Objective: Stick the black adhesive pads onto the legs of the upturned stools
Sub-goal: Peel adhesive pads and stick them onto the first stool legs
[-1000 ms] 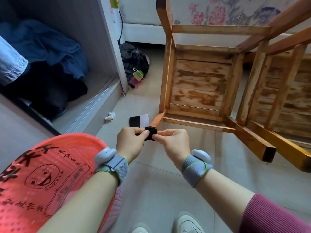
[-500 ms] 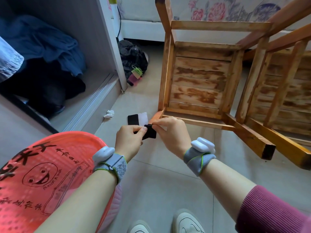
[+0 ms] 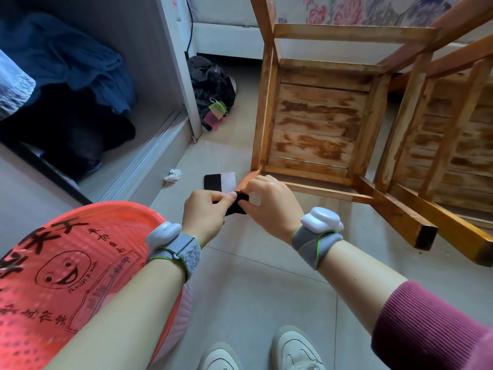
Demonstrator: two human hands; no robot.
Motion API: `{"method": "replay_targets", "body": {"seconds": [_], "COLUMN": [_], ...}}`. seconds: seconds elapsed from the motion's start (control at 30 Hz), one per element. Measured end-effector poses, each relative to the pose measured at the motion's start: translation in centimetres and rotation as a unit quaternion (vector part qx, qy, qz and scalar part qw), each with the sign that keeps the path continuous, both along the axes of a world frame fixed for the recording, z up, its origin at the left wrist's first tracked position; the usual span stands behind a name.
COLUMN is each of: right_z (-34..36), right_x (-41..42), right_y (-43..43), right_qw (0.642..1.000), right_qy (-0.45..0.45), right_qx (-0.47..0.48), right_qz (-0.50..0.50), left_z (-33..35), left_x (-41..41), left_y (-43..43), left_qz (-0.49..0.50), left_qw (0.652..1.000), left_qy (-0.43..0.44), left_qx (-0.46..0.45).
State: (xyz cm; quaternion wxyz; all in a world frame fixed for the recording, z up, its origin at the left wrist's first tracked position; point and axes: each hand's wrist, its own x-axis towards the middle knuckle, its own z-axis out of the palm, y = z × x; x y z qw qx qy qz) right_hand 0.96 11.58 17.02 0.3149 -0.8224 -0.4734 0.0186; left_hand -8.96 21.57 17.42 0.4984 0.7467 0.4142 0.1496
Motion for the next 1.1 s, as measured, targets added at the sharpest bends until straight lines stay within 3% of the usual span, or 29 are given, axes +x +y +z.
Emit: {"method": "replay_targets", "body": {"seconds": [0.23,0.7,0.83,1.1], "right_z": [-0.6,-0.1,0.3,0.7], "right_x": [-0.2,0.6,0.7,0.5], "right_y": [-0.5,-0.6,-0.3,1.2], "right_qw": [0.999,0.998,0.999,0.999], "right_qy": [-0.032,0.06,0.047,0.024], "right_qx": [0.002,0.016,-0.006,-0.025], "right_qz": [0.018,0.024,0.012,-0.017], "left_z": [-0.2,0.0,0.0,0.3], "left_x": [-0.5,-0.4,-0.4,-0.8], "left_y": [0.3,-0.1,-0.1,-0.4], "left_qz": [-0.017,-0.045,-0.047,-0.046], "left_qw": [1.0,0.995,0.993,0.997], "left_qy": [0.013,0.059,0.071,0.049], "left_qx": [0.004,0.074,0.084,0.047]}}
